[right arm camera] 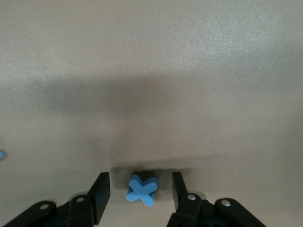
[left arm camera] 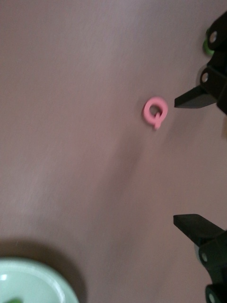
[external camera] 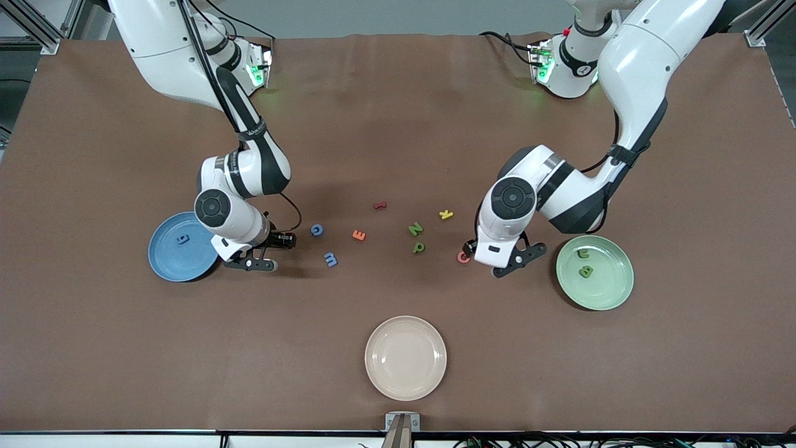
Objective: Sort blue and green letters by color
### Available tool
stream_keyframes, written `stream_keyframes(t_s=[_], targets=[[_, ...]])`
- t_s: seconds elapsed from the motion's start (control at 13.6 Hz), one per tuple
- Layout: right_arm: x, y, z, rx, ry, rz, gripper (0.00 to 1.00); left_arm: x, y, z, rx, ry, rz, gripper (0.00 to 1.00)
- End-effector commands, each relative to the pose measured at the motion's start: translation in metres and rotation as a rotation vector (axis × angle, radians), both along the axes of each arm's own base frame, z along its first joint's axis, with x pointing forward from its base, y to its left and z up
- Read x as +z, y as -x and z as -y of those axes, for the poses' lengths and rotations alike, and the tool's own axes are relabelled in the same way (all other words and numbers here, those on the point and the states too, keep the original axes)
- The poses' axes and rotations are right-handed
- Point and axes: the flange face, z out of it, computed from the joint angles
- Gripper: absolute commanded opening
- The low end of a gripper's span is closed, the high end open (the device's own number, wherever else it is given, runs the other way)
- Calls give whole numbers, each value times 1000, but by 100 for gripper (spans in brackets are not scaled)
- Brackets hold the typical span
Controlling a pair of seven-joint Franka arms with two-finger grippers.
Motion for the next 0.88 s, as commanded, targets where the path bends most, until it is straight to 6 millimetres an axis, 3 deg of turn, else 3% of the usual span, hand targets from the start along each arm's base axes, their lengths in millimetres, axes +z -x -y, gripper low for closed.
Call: stream_keyframes(t_s=[0.0, 0.22, 0.51, 0.73, 0.81], targets=[[0, 1, -1, -21, -7, -6, 50, 3, 8, 44, -5, 53, 44, 97], [-2, 4, -3, -17, -5, -12, 41, 0, 21, 74, -25, 106, 78, 91], [-1, 3, -3, -20, -6, -9, 20, -4, 34, 96, -58, 118, 78, 81], [1, 2, -2, -22, -7, -10, 9, -8, 29, 103, -39, 143, 81, 86], [3, 1, -2, -21, -9, -8, 9, -14, 36, 115, -56, 149, 76, 86]])
